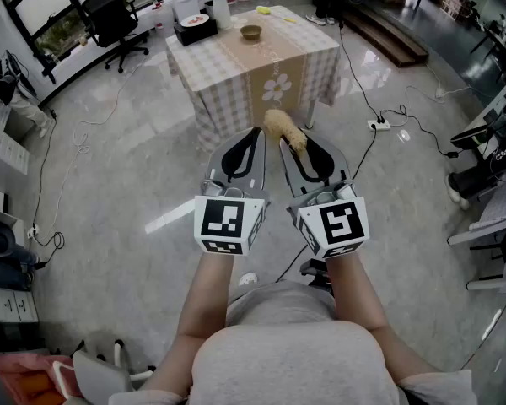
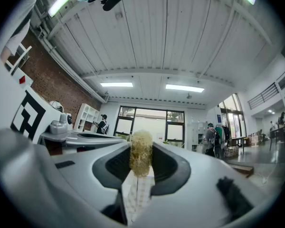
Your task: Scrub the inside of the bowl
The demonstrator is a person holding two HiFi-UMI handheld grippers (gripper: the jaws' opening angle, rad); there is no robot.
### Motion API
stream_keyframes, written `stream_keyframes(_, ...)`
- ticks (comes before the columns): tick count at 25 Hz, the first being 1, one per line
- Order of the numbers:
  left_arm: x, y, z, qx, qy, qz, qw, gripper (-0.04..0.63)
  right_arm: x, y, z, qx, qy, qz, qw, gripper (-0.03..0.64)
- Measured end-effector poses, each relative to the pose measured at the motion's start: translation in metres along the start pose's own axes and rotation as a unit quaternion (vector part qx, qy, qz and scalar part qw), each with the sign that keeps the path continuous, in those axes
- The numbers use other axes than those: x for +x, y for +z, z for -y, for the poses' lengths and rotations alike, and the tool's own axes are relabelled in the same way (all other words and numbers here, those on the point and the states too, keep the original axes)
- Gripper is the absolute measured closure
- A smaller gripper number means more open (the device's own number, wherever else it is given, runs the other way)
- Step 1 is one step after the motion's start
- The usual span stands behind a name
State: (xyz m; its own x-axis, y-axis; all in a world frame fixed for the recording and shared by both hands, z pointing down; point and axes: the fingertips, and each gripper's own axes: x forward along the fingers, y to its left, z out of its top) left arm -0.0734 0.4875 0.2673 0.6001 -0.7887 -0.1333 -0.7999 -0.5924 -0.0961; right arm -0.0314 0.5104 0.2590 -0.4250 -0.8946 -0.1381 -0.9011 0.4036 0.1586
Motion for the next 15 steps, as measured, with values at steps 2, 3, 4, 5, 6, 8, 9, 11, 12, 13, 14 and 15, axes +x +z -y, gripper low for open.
stream_keyframes(2, 0.005, 0.001, 0.005, -0.001, 0.002, 0.002, 1.0, 0.591, -0.002, -0.002, 0.007, 0.001, 0.0, -0.002, 1.0, 0.514)
stream_keyframes(3, 0.008, 0.001, 0.007, -0.002, 0.003, 0.003, 1.0, 0.591, -0.003, -0.003, 0.011, 0.002, 0.001, -0.003, 1.0, 0.514)
stream_keyframes(4, 0.011, 0.001, 0.009, -0.003, 0.005, 0.003, 1.0, 0.591, -0.004, -0.004, 0.015, 0.003, 0.001, -0.004, 1.0, 0.514)
stream_keyframes(5, 0.014, 0.001, 0.012, -0.004, 0.007, 0.003, 1.0, 0.591, -0.006, -0.005, 0.019, 0.004, 0.003, -0.005, 1.0, 0.514)
stream_keyframes(6, 0.016, 0.0, 0.014, -0.006, 0.009, 0.003, 0.9999, 0.591, -0.007, -0.005, 0.022, 0.006, 0.004, -0.005, 1.0, 0.514)
stream_keyframes(8, 0.02, -0.001, 0.019, -0.008, 0.015, 0.004, 0.9999, 0.591, -0.01, -0.007, 0.028, 0.007, 0.009, -0.005, 1.0, 0.514)
stream_keyframes(9, 0.021, -0.001, 0.021, -0.008, 0.019, 0.004, 0.9998, 0.591, -0.011, -0.007, 0.031, 0.007, 0.011, -0.005, 1.0, 0.514)
stream_keyframes(11, 0.022, -0.001, 0.022, -0.006, 0.028, 0.006, 0.9996, 0.591, -0.011, -0.008, 0.038, 0.007, 0.011, -0.004, 1.0, 0.514)
stream_keyframes(12, 0.023, -0.001, 0.021, -0.004, 0.032, 0.007, 0.9995, 0.591, -0.01, -0.009, 0.041, 0.009, 0.01, -0.003, 1.0, 0.514)
stream_keyframes(13, 0.024, -0.001, 0.021, -0.002, 0.034, 0.006, 0.9994, 0.591, -0.009, -0.009, 0.045, 0.012, 0.009, -0.003, 1.0, 0.514)
stream_keyframes(14, 0.025, -0.002, 0.021, 0.0, 0.035, 0.006, 0.9994, 0.591, -0.008, -0.01, 0.048, 0.016, 0.009, -0.004, 1.0, 0.514)
stream_keyframes(15, 0.026, -0.003, 0.019, 0.0, 0.037, 0.005, 0.9993, 0.591, -0.006, -0.012, 0.049, 0.019, 0.01, -0.006, 1.0, 0.514)
